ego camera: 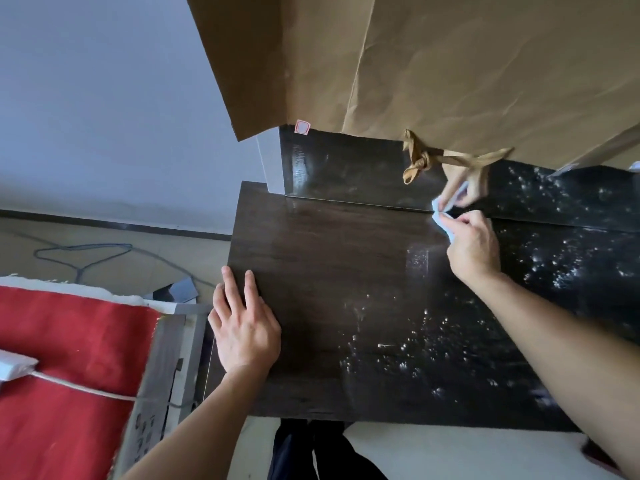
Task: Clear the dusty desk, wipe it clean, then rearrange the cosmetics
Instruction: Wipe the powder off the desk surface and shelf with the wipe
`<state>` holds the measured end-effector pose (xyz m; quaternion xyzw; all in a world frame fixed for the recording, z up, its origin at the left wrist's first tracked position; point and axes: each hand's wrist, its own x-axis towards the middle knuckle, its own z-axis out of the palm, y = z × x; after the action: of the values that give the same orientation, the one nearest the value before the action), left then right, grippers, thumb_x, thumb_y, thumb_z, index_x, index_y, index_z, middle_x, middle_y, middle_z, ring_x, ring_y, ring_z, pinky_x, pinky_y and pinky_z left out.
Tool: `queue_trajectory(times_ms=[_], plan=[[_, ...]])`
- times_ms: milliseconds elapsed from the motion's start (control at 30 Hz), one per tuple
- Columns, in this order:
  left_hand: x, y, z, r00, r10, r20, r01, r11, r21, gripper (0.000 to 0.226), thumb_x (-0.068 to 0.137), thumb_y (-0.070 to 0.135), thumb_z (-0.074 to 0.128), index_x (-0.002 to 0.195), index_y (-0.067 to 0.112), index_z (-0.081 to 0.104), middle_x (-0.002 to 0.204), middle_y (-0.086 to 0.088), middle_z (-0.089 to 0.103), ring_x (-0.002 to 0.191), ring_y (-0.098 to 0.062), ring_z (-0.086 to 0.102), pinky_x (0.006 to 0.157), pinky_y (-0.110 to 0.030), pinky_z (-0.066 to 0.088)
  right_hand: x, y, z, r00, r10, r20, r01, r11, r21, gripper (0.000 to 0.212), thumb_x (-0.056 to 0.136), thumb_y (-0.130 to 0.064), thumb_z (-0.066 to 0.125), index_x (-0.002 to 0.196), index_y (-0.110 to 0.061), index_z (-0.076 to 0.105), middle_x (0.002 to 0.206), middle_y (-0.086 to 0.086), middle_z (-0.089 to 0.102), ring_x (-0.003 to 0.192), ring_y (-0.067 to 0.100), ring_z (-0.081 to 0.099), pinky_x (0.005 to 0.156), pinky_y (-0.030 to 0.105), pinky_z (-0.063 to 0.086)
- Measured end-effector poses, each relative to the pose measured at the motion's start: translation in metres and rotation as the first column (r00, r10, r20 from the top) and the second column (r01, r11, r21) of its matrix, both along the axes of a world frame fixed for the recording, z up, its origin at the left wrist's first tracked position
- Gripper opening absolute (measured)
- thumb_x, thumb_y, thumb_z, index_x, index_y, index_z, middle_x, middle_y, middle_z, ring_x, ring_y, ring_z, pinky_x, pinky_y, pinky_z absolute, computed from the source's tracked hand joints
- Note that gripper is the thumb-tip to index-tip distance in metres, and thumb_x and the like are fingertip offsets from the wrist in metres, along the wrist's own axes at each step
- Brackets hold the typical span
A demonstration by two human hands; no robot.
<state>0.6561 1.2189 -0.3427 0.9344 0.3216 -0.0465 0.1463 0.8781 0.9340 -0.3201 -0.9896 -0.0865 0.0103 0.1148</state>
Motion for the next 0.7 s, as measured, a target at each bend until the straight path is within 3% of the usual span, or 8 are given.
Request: queue_trajectory(times_ms=[200,233,367,433,533,600,667,700], plan=[[0.000,-0.001,0.003,1.000,-0.002,-0.005,0.002,1.000,-0.018,0.053,0.091,0.026,0.027,0.140,0.010,0.039,0.153,-0.021,0.025,0.128,-0.043,0.034,0.094,-0.057,0.036,-0.113,0.024,0.006,0.883,0.451,-0.130,-0.422,0.885,0.198,0.043,0.076,0.016,0.061,0.104,-0.016,0.071,0.089,-0.002,0.051,0.081,0.016,0.050,0.067,0.028,0.046],[0.000,0.000,0.003,1.000,-0.001,-0.003,0.001,1.000,-0.022,0.053,0.091,0.026,0.027,0.140,0.010,0.039,0.153,-0.020,0.024,0.128,-0.043,0.034,0.095,-0.057,0.036,-0.103,0.022,0.011,0.902,0.412,-0.128,-0.381,0.901,0.208,0.042,0.077,0.015,0.060,0.104,-0.015,0.071,0.090,0.000,0.053,0.083,0.018,0.051,0.070,0.027,0.045],[0.001,-0.001,0.002,1.000,0.000,0.006,0.000,1.000,-0.019,0.052,0.092,0.027,0.026,0.140,0.011,0.038,0.153,-0.019,0.023,0.129,-0.042,0.033,0.096,-0.057,0.035,-0.017,0.016,0.011,0.997,-0.064,-0.041,0.067,0.995,0.077,0.030,0.077,0.005,0.057,0.096,-0.015,0.069,0.079,0.018,0.054,0.079,0.038,0.054,0.067,0.033,0.045],[0.001,-0.001,0.001,1.000,-0.007,0.005,0.007,1.000,-0.010,0.052,0.091,0.026,0.028,0.139,0.011,0.039,0.153,-0.019,0.024,0.129,-0.042,0.034,0.094,-0.056,0.036,-0.008,0.037,0.006,0.990,-0.136,-0.034,0.138,0.989,0.059,0.036,0.078,0.006,0.055,0.104,-0.013,0.069,0.086,0.017,0.052,0.084,0.038,0.052,0.066,0.031,0.040],[0.000,0.000,0.000,1.000,-0.007,-0.005,0.006,1.000,-0.011,0.052,0.091,0.025,0.029,0.139,0.011,0.039,0.153,-0.019,0.024,0.129,-0.041,0.034,0.093,-0.055,0.036,-0.059,0.075,-0.001,0.980,0.195,-0.046,-0.187,0.973,0.136,0.045,0.077,0.010,0.052,0.109,-0.017,0.069,0.087,0.007,0.049,0.081,0.021,0.042,0.067,0.031,0.038],[0.000,0.000,0.001,1.000,-0.010,-0.016,0.010,1.000,-0.016,0.053,0.090,0.025,0.028,0.139,0.010,0.040,0.153,-0.019,0.024,0.128,-0.042,0.034,0.093,-0.055,0.037,-0.100,0.074,0.005,0.883,0.447,-0.147,-0.409,0.883,0.230,0.037,0.081,0.007,0.054,0.103,-0.018,0.070,0.086,0.002,0.048,0.078,0.016,0.041,0.067,0.030,0.039],[0.000,0.000,0.003,1.000,-0.013,-0.021,0.012,1.000,-0.027,0.054,0.090,0.026,0.027,0.139,0.010,0.040,0.153,-0.020,0.025,0.128,-0.043,0.035,0.093,-0.056,0.037,-0.103,0.057,0.016,0.849,0.488,-0.204,-0.429,0.861,0.274,0.034,0.080,0.009,0.059,0.096,-0.018,0.072,0.086,0.001,0.049,0.078,0.014,0.043,0.066,0.032,0.043],[0.000,0.000,0.004,1.000,-0.013,-0.019,0.012,0.999,-0.034,0.054,0.090,0.026,0.026,0.139,0.010,0.041,0.152,-0.020,0.025,0.128,-0.043,0.035,0.093,-0.056,0.037,-0.090,0.048,0.018,0.910,0.374,-0.179,-0.315,0.904,0.288,0.034,0.080,0.007,0.061,0.091,-0.022,0.074,0.086,0.002,0.052,0.079,0.015,0.046,0.069,0.032,0.044]])
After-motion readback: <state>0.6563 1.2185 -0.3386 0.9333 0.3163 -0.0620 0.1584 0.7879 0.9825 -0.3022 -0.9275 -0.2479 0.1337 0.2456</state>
